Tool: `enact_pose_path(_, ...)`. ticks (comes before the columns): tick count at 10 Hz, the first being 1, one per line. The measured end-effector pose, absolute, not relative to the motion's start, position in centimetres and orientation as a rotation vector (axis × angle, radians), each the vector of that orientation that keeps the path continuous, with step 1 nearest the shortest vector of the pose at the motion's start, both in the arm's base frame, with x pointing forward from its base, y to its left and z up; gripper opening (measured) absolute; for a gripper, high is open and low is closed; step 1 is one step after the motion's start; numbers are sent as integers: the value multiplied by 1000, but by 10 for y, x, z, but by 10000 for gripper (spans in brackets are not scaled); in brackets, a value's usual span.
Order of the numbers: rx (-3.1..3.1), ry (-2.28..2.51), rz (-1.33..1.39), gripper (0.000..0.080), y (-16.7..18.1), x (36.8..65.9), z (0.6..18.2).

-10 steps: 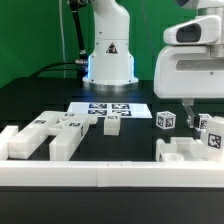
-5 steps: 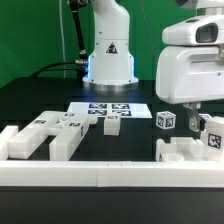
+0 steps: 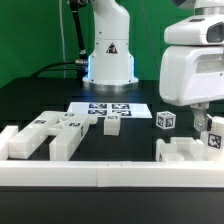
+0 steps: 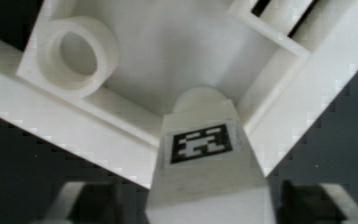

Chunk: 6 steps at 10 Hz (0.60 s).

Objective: Assemble chair

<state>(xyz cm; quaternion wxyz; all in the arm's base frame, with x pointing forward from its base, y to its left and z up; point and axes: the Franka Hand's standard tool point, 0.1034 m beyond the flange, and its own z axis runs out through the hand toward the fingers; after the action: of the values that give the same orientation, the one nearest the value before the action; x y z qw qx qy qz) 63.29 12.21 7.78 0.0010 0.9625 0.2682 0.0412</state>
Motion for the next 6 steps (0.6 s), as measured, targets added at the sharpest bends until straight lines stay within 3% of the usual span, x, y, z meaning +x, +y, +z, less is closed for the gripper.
enact_pose_path(1, 3031, 814, 129, 377, 122, 633, 78)
enact_pose_path(2, 3039, 788, 130, 289, 122, 633, 78)
enact_pose_path(6, 3141, 295, 127, 289, 123, 633, 78)
